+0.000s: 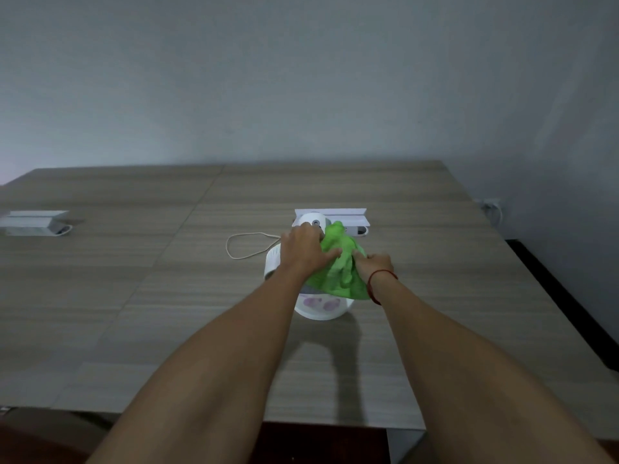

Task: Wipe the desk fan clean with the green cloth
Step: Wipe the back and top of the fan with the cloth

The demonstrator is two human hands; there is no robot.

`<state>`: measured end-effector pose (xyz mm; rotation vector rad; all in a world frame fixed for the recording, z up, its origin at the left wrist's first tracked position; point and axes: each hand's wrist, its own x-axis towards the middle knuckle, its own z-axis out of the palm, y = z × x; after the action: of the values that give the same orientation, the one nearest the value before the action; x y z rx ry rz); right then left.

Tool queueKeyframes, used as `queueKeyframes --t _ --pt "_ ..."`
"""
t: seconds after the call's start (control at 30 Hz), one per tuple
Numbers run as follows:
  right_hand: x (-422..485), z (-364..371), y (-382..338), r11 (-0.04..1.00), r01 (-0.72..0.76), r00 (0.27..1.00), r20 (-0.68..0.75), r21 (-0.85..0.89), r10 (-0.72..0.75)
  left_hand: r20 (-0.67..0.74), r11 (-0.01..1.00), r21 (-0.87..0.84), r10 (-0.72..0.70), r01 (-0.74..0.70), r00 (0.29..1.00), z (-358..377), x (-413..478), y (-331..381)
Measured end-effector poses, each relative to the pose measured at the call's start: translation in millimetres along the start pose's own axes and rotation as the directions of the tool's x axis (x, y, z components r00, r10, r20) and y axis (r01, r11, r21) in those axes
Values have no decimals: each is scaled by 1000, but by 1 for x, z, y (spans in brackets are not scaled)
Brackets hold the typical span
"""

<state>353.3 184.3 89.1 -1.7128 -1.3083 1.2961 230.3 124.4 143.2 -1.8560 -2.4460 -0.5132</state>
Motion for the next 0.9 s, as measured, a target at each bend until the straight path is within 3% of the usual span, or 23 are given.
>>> queueKeyframes --t 0.17,0.4,0.5,0.57,0.63,0.7,0.77,0.83,0.9 --pt "-11 2 -13 988 152 988 -44 23 -151 -12 998 -57 -28 27 1000 -3 -4 7" --pt "-21 18 -55 935 355 934 36 -10 -355 -72 909 -318 -306 269 949 -21 -8 -19" --pt "-23 29 -53 941 333 942 71 -61 -329 48 851 -326 -421 412 906 -11 -9 -40" --pt "-18 29 -48 956 283 959 3 -76 -283 141 809 -298 -489 507 861 -1 -11 -45" --pt "-14 24 -43 972 225 972 -57 -66 -229 100 801 -249 -538 545 837 4 -13 -43" --pt "-11 19 -37 978 190 981 -30 -90 -193 -58 837 -241 -517 491 854 6 -15 -40" --pt "-11 18 -31 970 216 976 33 -111 -213 -188 910 -243 -383 335 904 10 -16 -37" --pt "-10 18 -26 959 261 965 61 -108 -255 -211 948 -262 -237 179 948 19 -15 -31" --pt "-8 18 -22 945 300 953 81 -131 -291 -131 961 -267 -118 79 984 28 -13 -26"
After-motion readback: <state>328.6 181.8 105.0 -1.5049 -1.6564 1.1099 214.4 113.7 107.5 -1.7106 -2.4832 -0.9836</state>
